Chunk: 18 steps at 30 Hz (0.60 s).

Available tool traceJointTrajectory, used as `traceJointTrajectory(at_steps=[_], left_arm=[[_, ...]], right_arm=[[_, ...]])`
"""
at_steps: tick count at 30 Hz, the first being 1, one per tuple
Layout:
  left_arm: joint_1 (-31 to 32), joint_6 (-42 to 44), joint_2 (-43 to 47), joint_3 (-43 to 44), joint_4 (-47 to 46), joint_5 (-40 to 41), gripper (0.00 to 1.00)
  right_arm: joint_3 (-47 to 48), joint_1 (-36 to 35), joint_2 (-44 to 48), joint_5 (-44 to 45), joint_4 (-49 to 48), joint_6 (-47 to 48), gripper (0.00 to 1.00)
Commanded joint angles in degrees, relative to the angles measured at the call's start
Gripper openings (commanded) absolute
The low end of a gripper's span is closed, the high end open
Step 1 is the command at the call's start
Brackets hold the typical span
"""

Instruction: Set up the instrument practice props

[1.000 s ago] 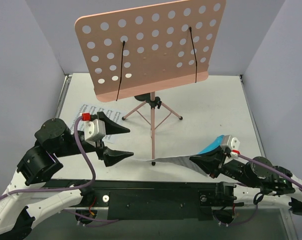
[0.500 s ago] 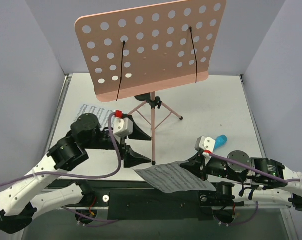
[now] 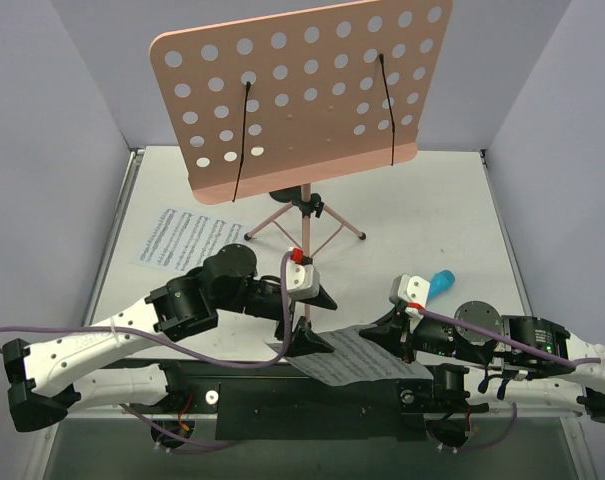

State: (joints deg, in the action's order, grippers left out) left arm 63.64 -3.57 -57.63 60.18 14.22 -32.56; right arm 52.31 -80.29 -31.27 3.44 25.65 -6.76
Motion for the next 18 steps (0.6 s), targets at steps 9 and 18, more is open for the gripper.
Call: traceJointTrajectory(at_steps=[9,18], left_arm=[[3.6,1.37,-7.49,-1.3,-2.98,5.57,0.26],[3.08,3.31,-4.79,1.61,2.04,8.9,0.0]], right_arm=[[1.3,0.13,0.77,-1.69,-4.03,0.61,0.0],[0.51,0.14,3.4,3.05,-3.68,0.26,0.45]])
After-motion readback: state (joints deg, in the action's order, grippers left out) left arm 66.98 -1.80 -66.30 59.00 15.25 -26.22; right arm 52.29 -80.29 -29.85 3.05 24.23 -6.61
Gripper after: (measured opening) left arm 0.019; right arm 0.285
